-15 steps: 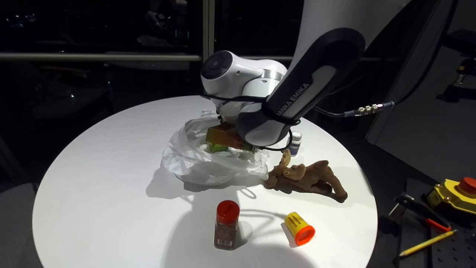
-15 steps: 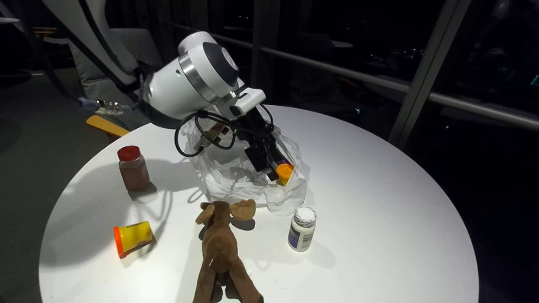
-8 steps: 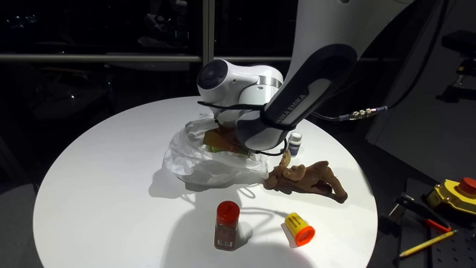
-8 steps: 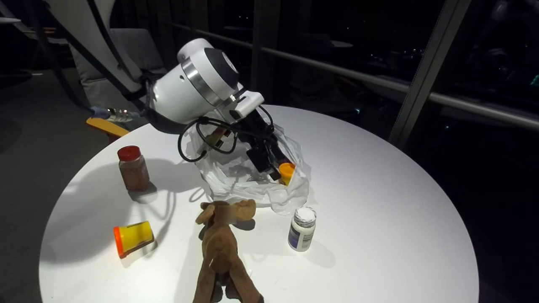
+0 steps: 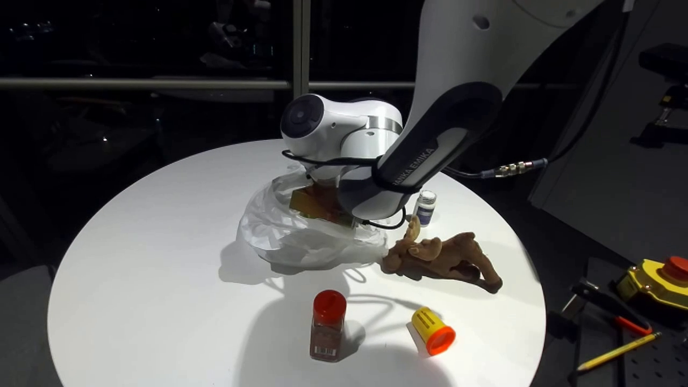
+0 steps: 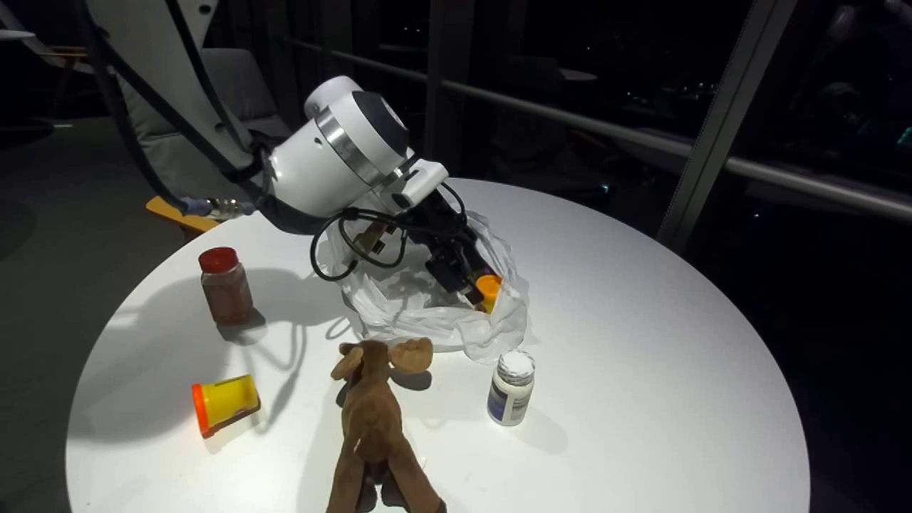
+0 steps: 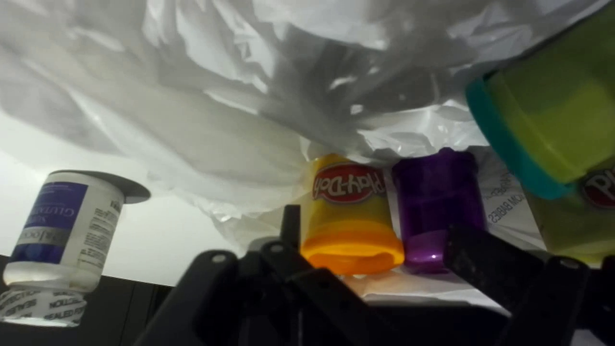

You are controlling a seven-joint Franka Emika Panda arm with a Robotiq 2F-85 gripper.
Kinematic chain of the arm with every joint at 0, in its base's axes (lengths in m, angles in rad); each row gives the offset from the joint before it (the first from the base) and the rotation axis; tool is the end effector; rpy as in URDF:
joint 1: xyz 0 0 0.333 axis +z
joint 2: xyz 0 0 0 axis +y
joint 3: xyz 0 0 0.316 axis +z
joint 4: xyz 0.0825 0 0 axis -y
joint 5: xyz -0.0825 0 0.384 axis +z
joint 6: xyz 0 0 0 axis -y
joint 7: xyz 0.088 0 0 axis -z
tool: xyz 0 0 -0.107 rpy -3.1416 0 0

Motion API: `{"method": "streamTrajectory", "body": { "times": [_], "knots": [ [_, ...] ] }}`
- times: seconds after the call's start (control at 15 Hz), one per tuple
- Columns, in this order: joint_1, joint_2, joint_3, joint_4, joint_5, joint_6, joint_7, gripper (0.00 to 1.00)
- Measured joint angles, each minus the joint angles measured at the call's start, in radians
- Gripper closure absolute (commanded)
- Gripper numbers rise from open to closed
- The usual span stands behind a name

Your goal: Pick up the objects from the plastic and put them on the table

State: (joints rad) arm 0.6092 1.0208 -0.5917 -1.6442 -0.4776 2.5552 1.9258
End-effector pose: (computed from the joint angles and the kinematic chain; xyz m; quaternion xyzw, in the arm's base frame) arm 0.6705 0.0596 0.0931 0.7559 -0.5417 0.2960 0.2183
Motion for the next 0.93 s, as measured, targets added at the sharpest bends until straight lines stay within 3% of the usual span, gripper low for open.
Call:
{"method": "streamTrajectory", "body": {
  "times": [0.4, 0.73, 0.8, 0.93],
  "knots": [
    [0.0, 0.005, -0.004, 0.004, -0.059, 0.002, 0.081, 0.98],
    [0.0, 0.003, -0.006, 0.004, -0.117, 0.002, 0.084, 0.97],
    [0.0, 0.002, -0.006, 0.004, -0.133, 0.002, 0.084, 0.73],
    [-0.003, 0.001, -0.006, 0.004, -0.163, -0.001, 0.083, 0.7]
  ]
}}
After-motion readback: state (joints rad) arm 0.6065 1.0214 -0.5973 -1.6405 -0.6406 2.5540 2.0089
